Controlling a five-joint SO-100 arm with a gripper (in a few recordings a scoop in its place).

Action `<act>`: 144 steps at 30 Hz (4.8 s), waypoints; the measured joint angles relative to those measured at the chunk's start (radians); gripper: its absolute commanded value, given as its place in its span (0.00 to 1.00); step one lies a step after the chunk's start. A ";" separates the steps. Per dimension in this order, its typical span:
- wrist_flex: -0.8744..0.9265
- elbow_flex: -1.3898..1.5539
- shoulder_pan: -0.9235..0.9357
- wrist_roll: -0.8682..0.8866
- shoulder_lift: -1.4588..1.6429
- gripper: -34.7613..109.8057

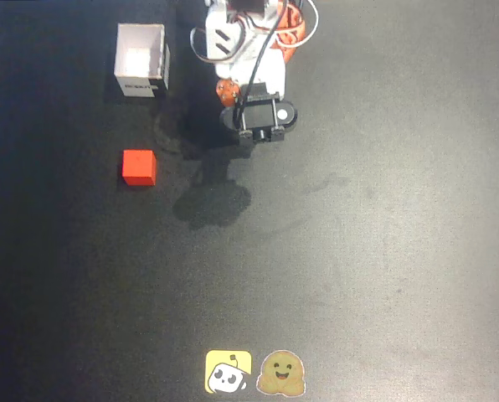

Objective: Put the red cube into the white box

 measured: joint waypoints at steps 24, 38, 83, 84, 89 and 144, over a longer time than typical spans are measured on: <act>0.000 0.000 0.015 0.000 0.000 0.24; -0.006 -0.430 0.239 -0.173 -0.512 0.24; -0.140 -0.940 0.545 -0.313 -1.442 0.41; -0.140 -0.940 0.546 -0.339 -1.442 0.41; -0.140 -0.940 0.534 -0.443 -1.442 0.41; -0.337 -0.851 0.572 -0.468 -1.620 0.24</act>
